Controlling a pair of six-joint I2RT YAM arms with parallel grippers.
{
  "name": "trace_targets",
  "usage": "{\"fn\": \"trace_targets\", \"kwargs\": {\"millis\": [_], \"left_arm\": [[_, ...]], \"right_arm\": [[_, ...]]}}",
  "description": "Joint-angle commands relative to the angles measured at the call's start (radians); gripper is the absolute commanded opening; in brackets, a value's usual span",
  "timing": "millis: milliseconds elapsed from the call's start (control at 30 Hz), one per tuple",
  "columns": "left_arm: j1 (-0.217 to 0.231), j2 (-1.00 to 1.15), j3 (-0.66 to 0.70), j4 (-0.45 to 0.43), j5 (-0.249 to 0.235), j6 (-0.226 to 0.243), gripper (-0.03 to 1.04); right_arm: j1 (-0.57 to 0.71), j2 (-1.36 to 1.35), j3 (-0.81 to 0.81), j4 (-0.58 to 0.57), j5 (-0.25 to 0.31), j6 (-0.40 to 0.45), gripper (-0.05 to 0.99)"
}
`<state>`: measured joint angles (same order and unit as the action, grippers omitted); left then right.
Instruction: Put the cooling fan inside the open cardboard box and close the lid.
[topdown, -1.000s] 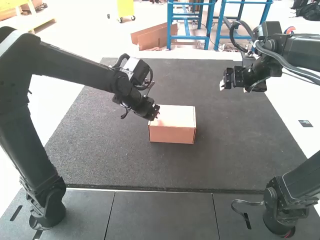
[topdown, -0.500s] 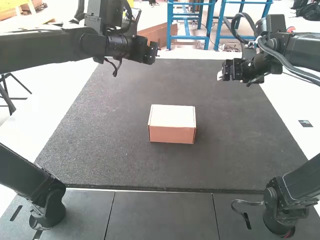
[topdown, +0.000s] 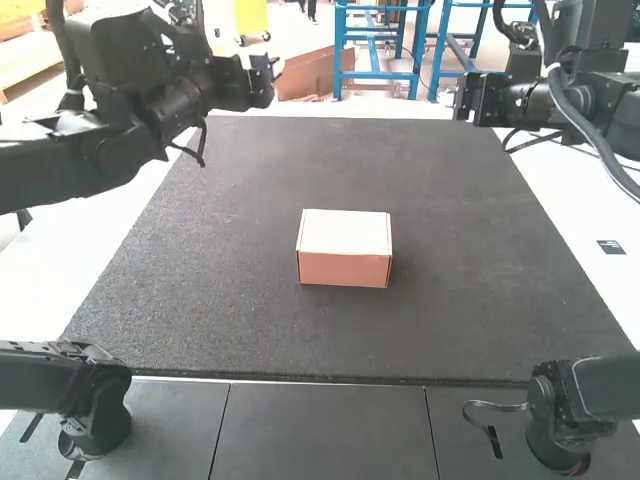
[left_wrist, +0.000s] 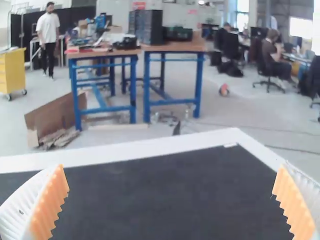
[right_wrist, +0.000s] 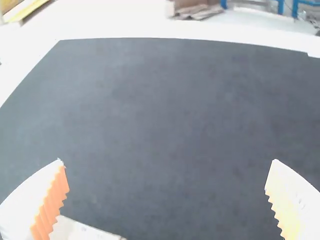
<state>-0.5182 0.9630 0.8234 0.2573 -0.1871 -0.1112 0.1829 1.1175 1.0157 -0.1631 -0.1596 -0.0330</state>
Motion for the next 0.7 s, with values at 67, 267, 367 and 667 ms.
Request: {"fn": "trace_targets", "kwargs": {"millis": [67, 267, 367, 667], "left_arm": [[0.021, -0.110, -0.115, 0.017, -0.020, -0.008, 0.97], [0.023, -0.199, -0.217, 0.020, -0.038, -0.008, 0.97], [0.023, -0.239, -0.262, 0.016, -0.049, -0.007, 0.97], [0.023, -0.409, -0.412, -0.010, -0.081, -0.002, 0.97]], "right_arm": [[0.009, -0.091, -0.069, 0.011, 0.052, 0.021, 0.91], [0.006, -0.180, -0.184, 0.074, 0.063, 0.028, 0.91], [0.007, -0.217, -0.241, 0.106, 0.068, 0.028, 0.91], [0.010, -0.360, -0.417, 0.188, 0.123, 0.042, 0.91]]}}
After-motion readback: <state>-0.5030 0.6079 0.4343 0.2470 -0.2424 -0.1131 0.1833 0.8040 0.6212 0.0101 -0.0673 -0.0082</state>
